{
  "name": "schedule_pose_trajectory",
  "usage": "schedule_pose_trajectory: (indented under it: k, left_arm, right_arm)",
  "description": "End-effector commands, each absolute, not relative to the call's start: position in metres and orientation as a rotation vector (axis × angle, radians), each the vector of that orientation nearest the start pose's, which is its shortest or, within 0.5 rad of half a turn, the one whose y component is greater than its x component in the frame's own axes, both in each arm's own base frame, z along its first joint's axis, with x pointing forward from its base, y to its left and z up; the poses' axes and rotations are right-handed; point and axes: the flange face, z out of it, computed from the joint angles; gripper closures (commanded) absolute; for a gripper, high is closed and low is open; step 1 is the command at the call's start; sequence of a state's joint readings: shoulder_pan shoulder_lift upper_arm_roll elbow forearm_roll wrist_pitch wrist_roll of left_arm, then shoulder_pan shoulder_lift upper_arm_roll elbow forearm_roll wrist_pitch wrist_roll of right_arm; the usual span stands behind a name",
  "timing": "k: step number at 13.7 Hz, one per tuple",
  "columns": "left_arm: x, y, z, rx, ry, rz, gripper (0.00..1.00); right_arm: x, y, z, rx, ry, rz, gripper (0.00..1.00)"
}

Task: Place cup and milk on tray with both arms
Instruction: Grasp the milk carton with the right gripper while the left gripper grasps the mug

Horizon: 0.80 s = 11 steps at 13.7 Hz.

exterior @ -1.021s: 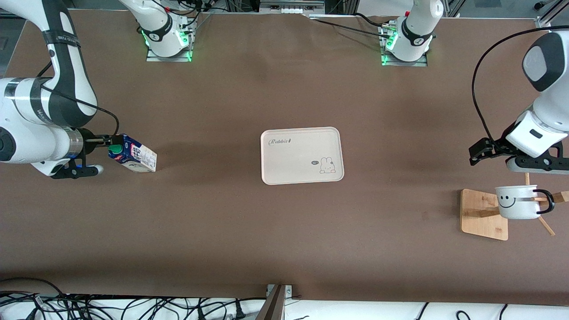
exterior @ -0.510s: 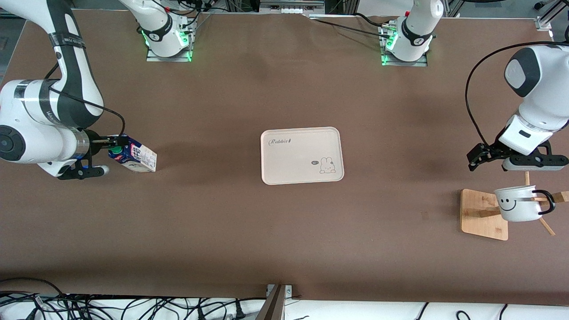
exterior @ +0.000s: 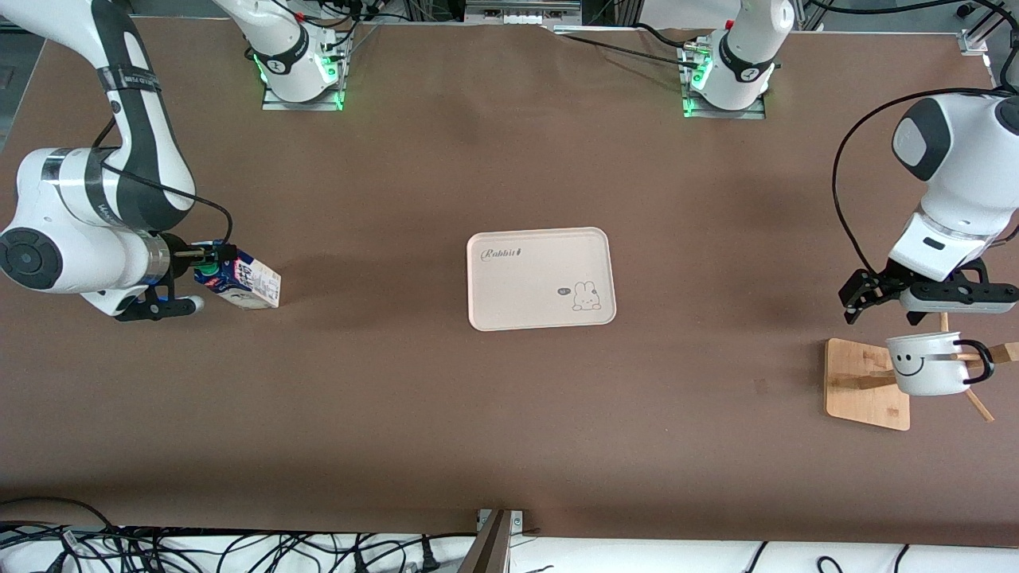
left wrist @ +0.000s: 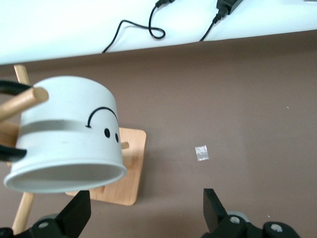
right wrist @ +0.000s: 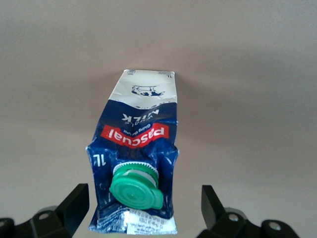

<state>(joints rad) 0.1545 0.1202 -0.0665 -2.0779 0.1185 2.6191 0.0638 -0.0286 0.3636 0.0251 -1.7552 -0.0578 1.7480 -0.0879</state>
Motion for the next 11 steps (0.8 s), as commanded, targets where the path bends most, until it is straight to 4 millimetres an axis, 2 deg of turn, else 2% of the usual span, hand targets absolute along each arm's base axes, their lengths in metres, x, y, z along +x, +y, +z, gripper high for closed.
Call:
schedule_pose_trajectory:
  k: [1,2,4,6,10,11]
  left_arm:
    - [0.604,0.057,0.409,-2.938,0.134,-0.641,0.00]
    - [0.606,0.057,0.409,-2.931,0.138,-0.672,0.00]
    - [0.609,0.059,0.403,-2.921,0.142,-0.710,0.00]
    - [0.611,0.061,0.398,-2.920,0.137,-0.717,0.00]
    - [0.612,0.070,0.397,-2.880,0.171,-0.721,0.00]
    - [0.612,0.070,0.396,-2.881,0.171,-0.719,0.05]
  right_arm:
    - [0.602,-0.007,0.336,-3.108,-0.163,0.579,0.00]
    - [0.602,-0.007,0.333,-3.106,-0.165,0.588,0.00]
    - [0.602,-0.007,0.332,-3.105,-0.174,0.591,0.28]
    - [0.602,-0.007,0.332,-3.102,-0.195,0.591,0.39]
    - [0.603,-0.007,0.335,-3.100,-0.217,0.586,0.40]
    - [0.604,0.000,0.340,-3.097,-0.249,0.573,0.40]
